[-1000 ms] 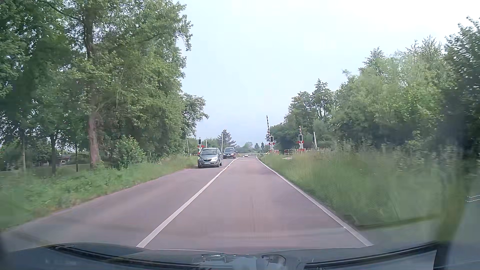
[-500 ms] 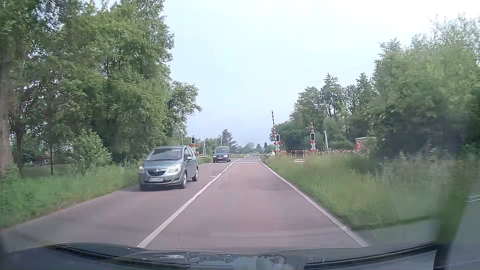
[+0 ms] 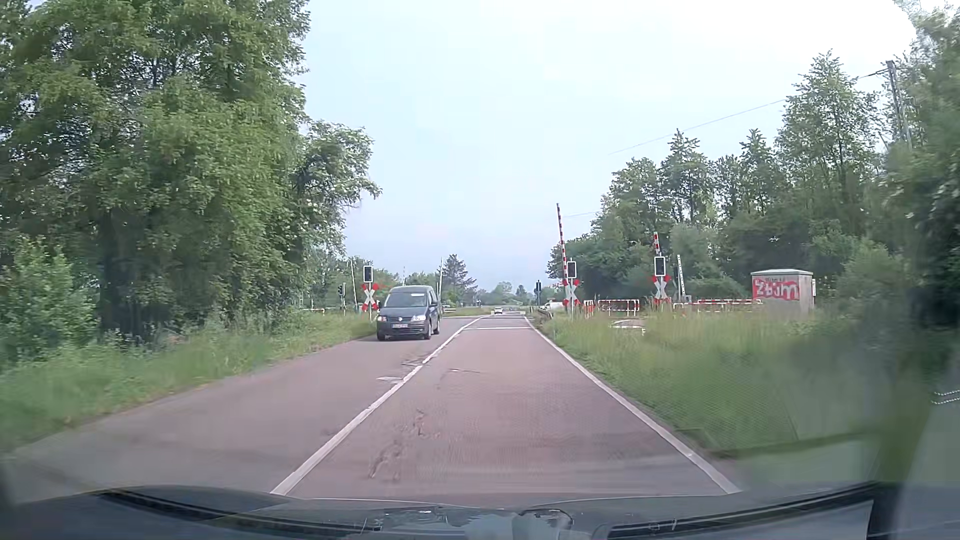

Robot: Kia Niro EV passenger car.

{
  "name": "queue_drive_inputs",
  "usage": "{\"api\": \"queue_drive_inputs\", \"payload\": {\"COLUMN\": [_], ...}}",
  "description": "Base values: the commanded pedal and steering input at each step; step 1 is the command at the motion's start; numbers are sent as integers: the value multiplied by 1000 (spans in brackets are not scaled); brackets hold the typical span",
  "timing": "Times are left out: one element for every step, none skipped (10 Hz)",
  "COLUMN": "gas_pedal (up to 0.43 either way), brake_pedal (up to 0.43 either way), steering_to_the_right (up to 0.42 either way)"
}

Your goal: Follow the waypoints while adhering to traffic rules and regulations

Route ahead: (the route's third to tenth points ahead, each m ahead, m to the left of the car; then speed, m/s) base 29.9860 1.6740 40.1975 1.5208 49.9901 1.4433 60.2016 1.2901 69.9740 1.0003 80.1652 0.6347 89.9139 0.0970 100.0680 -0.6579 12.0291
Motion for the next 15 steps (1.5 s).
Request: {"api": "queue_drive_inputs", "payload": {"gas_pedal": [20,20,20,20,28,28,28,28,39,39,39,47,47,47,47], "brake_pedal": [0,0,0,0,0,0,0,0,0,0,0,0,0,0,0], "steering_to_the_right": [-5,-4,-4,-3,-2,-2,-2,-1,-1,0,0,0,0,0,0]}}
